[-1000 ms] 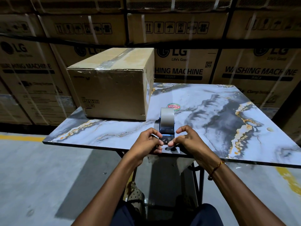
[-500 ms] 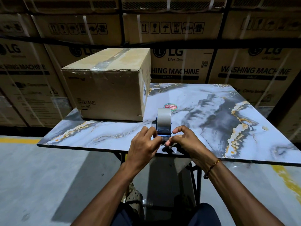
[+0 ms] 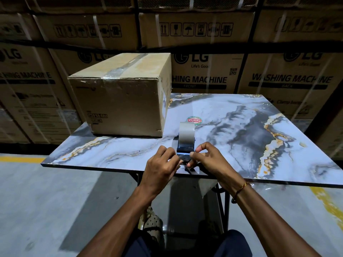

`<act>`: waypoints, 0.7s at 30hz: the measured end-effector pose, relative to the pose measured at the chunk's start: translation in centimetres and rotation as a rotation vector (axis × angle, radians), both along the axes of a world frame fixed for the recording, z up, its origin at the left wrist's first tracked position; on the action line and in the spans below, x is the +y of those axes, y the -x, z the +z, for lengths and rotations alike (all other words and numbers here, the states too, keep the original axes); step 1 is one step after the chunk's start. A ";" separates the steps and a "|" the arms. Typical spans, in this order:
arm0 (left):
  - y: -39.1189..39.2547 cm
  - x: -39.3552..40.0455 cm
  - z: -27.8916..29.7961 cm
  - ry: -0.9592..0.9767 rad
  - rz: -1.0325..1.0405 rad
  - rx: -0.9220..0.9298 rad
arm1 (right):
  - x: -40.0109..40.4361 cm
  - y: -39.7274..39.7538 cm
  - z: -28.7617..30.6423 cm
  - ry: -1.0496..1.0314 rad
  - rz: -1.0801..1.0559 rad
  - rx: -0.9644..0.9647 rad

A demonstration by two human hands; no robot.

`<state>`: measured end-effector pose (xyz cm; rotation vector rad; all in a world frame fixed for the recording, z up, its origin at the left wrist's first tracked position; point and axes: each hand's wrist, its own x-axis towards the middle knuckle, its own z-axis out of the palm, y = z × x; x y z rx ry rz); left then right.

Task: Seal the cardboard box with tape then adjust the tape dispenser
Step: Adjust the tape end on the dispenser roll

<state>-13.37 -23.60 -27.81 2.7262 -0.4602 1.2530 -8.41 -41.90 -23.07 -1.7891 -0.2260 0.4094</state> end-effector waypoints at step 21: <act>-0.4 1.6 0.0 0.329 -0.090 0.170 | 0.2 -1.5 -2.5 -0.065 -0.163 -0.162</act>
